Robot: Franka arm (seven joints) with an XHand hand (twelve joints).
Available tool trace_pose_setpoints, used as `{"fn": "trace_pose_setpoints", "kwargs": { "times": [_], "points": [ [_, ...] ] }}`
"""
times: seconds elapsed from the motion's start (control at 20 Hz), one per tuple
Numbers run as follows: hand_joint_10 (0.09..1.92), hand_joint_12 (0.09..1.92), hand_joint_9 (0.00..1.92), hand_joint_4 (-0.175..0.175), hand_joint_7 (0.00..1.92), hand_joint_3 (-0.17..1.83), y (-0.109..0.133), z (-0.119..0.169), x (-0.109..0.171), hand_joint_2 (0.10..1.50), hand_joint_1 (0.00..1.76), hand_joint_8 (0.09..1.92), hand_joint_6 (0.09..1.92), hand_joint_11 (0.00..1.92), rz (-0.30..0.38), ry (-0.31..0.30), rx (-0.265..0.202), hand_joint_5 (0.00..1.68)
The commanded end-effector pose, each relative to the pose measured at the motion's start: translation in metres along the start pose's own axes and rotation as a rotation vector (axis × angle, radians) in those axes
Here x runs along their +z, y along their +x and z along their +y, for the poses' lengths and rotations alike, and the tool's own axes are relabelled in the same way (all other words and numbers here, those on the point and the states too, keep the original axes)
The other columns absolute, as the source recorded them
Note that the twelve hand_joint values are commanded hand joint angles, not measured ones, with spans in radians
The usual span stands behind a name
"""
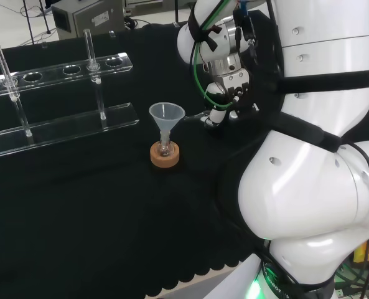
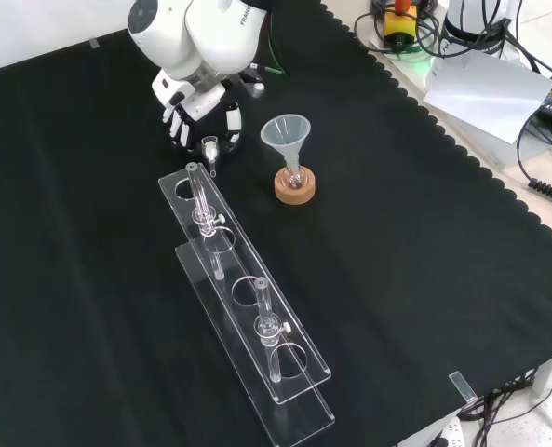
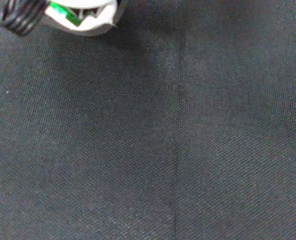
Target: Pick up the weighing funnel.
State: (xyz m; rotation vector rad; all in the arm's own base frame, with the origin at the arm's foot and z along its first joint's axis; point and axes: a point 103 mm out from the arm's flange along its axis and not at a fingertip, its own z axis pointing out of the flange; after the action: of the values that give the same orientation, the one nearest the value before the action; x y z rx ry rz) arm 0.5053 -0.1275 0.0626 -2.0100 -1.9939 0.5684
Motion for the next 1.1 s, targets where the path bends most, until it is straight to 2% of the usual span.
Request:
{"fn": "trace_pose_setpoints", "kwargs": {
  "times": [0.05,0.2,0.65,1.1],
  "points": [
    [0.54,1.29,0.82,0.175,0.54,0.71,-0.009,-0.005,-0.016,0.73,1.06,0.67,1.07,0.44,0.013,-0.029,0.009,1.05],
    [0.54,1.29,0.82,0.175,0.54,0.72,-0.015,-0.01,-0.028,0.73,1.06,0.67,1.08,0.45,0.033,-0.026,0.0,1.05],
    [0.53,1.28,0.83,0.175,0.53,0.74,-0.029,-0.039,-0.058,0.72,1.06,0.67,1.09,0.51,0.043,-0.05,0.035,1.05],
    [0.53,1.25,0.86,0.175,0.56,0.73,-0.021,-0.076,-0.085,0.72,1.06,0.67,1.07,0.57,0.064,-0.11,0.049,1.06]
  ]
}}
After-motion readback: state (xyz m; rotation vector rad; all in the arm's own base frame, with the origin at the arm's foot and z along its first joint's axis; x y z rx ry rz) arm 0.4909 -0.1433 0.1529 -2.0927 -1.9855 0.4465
